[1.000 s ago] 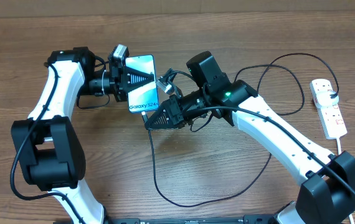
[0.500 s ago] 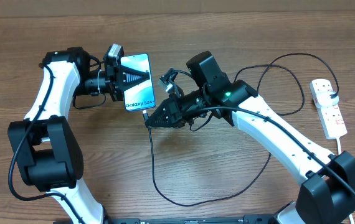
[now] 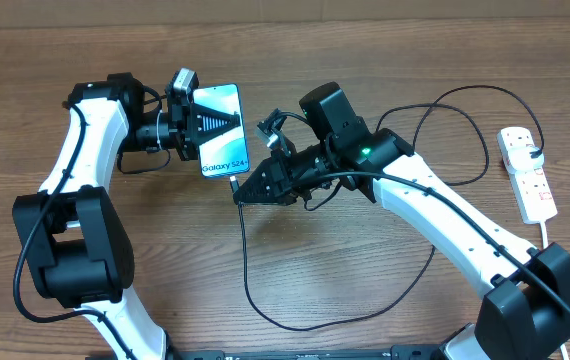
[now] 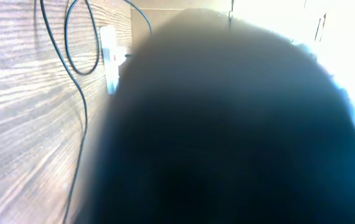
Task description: Plug charger to phone and switch on socket
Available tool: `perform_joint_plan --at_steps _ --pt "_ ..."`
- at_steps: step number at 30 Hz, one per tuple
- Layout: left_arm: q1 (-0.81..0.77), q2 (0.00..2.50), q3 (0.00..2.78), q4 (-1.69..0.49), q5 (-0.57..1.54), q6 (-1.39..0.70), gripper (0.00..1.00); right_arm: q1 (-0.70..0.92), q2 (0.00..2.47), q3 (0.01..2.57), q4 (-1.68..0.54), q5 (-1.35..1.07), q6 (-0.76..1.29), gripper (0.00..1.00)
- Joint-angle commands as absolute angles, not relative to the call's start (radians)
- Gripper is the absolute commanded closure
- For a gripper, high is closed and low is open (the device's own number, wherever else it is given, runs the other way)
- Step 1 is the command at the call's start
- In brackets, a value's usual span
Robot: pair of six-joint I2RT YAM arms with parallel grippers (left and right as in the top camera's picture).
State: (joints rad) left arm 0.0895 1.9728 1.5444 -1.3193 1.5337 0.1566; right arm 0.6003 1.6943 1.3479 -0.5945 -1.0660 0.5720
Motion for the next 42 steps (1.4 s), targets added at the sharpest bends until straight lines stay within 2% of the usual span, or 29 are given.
perform_joint_plan --at_steps 1,42 --pt "0.091 1.928 1.557 -1.300 1.580 0.150 0.96 0.601 1.693 1.342 -0.587 -1.075 0.573 0.96" --pt "0.089 1.928 1.557 -1.308 1.580 0.126 0.95 0.601 1.693 1.342 -0.569 -1.074 0.625 0.96"
